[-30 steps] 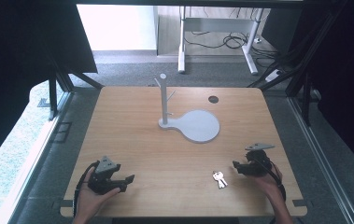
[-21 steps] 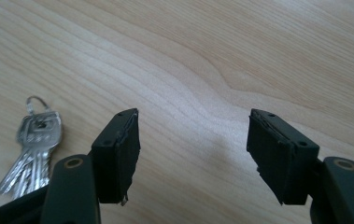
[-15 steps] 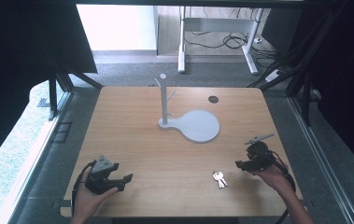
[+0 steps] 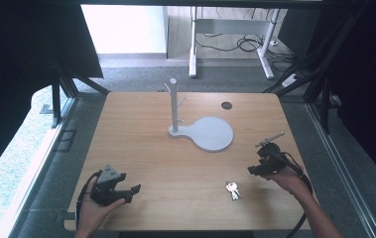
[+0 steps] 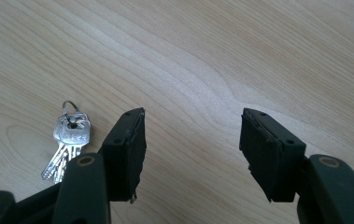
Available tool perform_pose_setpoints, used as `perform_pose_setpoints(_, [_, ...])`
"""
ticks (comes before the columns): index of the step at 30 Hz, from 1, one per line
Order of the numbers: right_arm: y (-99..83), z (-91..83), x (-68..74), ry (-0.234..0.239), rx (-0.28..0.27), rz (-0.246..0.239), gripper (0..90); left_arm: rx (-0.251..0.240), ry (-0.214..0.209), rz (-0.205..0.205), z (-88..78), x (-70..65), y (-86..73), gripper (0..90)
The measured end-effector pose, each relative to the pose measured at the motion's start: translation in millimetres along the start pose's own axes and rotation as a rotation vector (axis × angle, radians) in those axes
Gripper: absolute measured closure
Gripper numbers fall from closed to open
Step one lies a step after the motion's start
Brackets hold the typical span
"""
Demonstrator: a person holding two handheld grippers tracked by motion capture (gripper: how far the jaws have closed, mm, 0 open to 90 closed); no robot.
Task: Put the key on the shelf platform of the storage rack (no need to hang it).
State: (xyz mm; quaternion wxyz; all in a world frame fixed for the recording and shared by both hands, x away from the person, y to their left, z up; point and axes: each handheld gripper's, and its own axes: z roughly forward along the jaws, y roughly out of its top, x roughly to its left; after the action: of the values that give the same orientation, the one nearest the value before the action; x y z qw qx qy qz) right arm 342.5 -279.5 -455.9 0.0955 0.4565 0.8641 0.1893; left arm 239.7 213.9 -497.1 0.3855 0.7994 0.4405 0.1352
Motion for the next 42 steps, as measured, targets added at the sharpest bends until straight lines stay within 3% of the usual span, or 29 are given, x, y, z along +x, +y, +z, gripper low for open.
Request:
perform_pose_setpoints(13, [11.8,0.5,11.2,0.017,0.041,-0.03,44.6,-0.008,-0.004,-0.001,-2.6,0.1,0.5,28.2])
perform_pose_setpoints(23, [23.5,5.1,25.8,0.04,0.104,-0.069,49.3,-0.013,-0.009,0.002,-3.3,-1.1,1.1,28.2])
perform_pose_setpoints(42, [32.8,16.9,48.4,0.082,0.147,-0.115,53.1,-0.002,-0.01,0.012,1.1,-4.8,1.1,28.2])
